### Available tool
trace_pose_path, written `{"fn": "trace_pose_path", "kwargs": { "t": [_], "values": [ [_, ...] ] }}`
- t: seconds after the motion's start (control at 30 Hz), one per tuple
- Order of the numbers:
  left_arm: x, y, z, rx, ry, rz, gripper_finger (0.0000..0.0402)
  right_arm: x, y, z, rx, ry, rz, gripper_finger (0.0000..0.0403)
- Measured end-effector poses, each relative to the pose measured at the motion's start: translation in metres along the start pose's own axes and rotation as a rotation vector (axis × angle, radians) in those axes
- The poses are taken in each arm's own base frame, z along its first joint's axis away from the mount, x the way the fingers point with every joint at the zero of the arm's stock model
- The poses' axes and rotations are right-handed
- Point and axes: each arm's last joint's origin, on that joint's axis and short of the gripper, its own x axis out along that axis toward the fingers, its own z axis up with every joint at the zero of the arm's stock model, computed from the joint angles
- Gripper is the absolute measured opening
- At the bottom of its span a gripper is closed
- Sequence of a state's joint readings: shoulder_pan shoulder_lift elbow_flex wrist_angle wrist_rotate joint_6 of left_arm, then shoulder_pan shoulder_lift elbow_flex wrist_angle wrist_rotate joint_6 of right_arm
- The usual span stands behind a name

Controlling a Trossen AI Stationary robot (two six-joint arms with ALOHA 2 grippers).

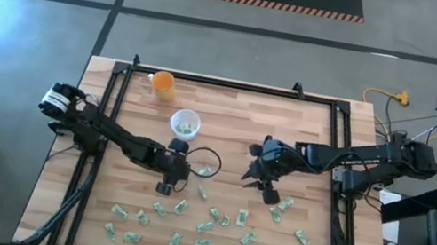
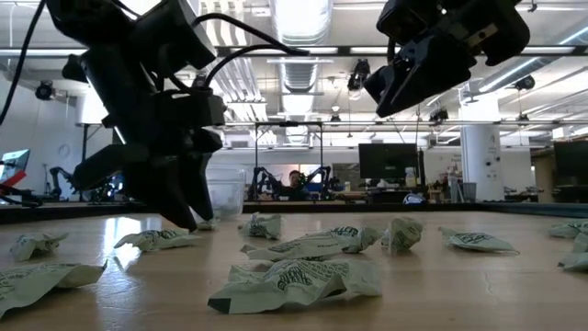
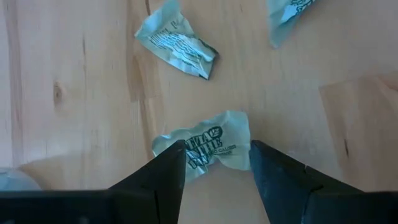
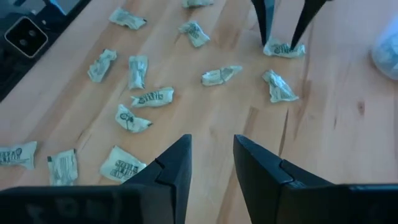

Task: Pick and place Stevia / Truvia into bins
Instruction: Put the stevia packet into the transparent container

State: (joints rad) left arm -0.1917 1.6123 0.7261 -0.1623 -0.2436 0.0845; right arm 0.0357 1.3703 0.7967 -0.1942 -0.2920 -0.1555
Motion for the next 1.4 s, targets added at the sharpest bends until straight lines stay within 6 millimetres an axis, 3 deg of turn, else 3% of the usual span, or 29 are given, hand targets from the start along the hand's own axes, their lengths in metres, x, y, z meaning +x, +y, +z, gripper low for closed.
{"fn": "trace_pose_path", "kwargs": {
  "t": [0.13,0.4,0.63,1.1,1.4],
  "values": [
    [-0.002,0.001,0.0,-0.001,-0.004,0.001,0.0129,-0.001,0.002,0.002,-0.009,-0.013,0.0,0.0109],
    [-0.003,0.002,-0.002,0.003,0.013,0.012,0.0009,0.002,0.001,0.001,-0.009,-0.009,-0.002,0.0107],
    [-0.012,0.004,-0.003,0.009,0.02,0.029,0.0001,0.002,0.001,0.002,-0.012,-0.018,-0.004,0.01],
    [-0.07,0.032,0.006,-0.058,-0.106,0.505,0.0,0.009,-0.001,0.002,-0.036,-0.029,-0.005,0.0084],
    [-0.068,0.062,0.0,-0.102,-0.048,0.583,0.0,0.02,-0.005,0.005,-0.077,-0.086,-0.016,0.0085]
  ]
}}
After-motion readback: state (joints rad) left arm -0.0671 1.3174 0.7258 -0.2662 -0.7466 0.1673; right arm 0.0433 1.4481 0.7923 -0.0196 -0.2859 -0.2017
